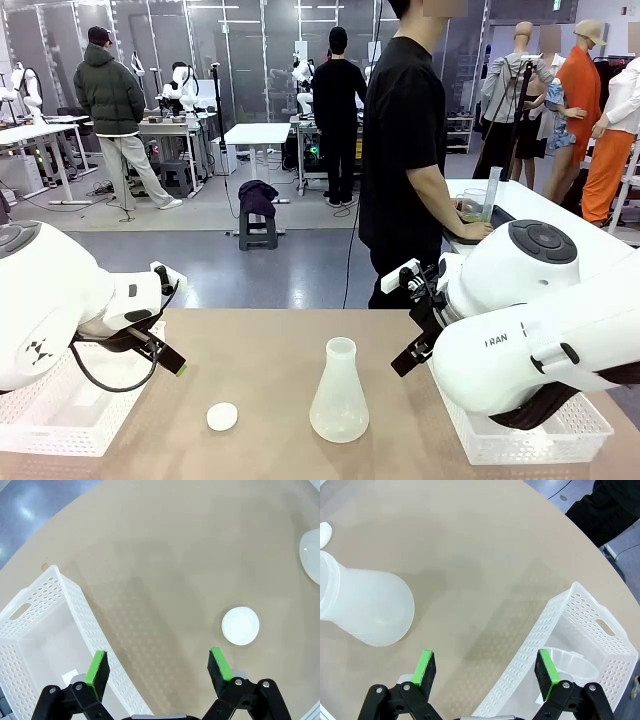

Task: Prepare the solutions needed for the experiment.
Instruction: Pick up the Plastic Funnel and insert it into the Big flask.

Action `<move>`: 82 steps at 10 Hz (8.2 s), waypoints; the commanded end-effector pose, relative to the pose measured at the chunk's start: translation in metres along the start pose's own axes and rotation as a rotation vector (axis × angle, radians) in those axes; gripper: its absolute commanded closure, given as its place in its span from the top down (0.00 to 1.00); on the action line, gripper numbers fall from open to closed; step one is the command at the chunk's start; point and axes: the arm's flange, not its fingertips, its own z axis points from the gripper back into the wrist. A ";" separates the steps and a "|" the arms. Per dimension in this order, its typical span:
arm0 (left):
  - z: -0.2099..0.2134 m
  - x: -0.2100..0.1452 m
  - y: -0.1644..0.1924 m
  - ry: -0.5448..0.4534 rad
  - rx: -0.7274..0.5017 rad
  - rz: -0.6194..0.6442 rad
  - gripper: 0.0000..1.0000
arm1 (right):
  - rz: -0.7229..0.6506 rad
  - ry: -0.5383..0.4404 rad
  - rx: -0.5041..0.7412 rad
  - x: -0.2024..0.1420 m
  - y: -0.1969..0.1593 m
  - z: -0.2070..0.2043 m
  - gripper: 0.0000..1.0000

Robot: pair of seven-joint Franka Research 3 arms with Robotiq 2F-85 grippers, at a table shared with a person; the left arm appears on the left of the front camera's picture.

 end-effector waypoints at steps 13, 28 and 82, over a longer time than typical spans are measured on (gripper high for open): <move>0.000 0.000 0.000 0.000 0.000 0.000 1.00 | -0.002 0.000 0.000 0.000 0.000 0.000 1.00; 0.125 -0.015 -0.003 -0.144 0.065 0.006 1.00 | -0.021 -0.059 -0.262 0.005 0.021 0.131 1.00; 0.033 0.007 0.139 -0.290 -1.530 0.487 1.00 | -0.099 0.119 0.560 0.037 -0.161 0.034 1.00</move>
